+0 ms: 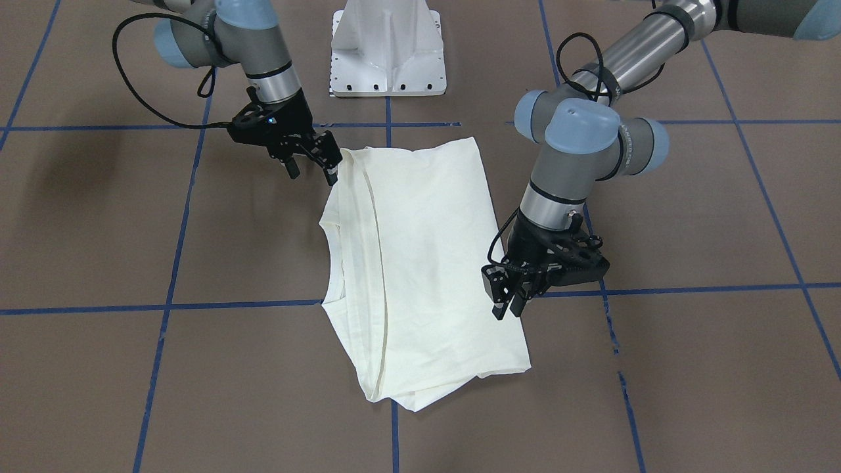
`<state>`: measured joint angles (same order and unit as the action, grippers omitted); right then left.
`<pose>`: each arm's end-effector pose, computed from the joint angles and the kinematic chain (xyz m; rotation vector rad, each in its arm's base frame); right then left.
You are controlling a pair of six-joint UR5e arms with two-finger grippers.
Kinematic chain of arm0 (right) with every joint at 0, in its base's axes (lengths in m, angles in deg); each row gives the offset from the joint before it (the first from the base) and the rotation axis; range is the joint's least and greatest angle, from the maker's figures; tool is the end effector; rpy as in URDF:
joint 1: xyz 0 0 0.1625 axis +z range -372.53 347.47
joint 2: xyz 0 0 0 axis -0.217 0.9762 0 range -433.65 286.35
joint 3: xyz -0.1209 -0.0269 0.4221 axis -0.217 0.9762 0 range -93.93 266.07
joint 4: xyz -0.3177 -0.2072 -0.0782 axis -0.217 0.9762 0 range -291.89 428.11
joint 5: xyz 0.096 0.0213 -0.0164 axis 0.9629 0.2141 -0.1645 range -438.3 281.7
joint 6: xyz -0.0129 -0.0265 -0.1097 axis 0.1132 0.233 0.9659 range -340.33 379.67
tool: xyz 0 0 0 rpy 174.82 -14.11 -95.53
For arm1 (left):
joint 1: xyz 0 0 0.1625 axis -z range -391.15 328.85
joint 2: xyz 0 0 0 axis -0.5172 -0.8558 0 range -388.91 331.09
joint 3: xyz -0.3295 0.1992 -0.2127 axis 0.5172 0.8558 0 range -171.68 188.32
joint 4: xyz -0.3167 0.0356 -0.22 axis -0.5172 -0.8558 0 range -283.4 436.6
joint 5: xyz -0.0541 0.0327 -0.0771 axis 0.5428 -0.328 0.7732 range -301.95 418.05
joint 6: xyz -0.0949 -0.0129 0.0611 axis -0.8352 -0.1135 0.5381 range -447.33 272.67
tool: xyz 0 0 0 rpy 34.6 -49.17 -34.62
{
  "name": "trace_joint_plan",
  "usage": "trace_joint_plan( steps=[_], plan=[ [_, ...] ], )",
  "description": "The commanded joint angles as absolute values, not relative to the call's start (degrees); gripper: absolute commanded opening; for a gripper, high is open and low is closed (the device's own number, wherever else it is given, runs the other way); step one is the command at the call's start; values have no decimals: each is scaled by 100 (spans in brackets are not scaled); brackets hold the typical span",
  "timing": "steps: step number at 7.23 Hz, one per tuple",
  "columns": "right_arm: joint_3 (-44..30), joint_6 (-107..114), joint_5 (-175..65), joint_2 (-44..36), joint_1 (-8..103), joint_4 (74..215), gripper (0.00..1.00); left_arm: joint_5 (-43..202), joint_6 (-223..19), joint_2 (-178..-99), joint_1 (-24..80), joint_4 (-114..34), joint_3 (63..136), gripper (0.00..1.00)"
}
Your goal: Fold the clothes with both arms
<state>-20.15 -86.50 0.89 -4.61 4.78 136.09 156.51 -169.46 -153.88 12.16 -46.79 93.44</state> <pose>-0.5210 -0.3245 0.3251 0.1851 -1.0471 0.6269 0.4380 -0.5730 0.3017 0.3619 1.0654 -0.4711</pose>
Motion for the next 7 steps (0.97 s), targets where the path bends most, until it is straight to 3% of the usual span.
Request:
trace_joint_plan(
  steps=[1, 6, 7],
  plan=[
    [-1327, -8632, -113, -1254, 294, 13631, 86, 15737, -17012, -15047, 1201, -4523, 9884, 40],
    [-1412, -6576, -113, -1248, -84, 13886, 43, 15746, -17012, -15038, 1192, -4513, 9859, 40],
    [-1438, -6497, -104, -1195, -76, 13895, 25, 15746, -17012, -15038, 1192, -4513, 9859, 40]
  ],
)
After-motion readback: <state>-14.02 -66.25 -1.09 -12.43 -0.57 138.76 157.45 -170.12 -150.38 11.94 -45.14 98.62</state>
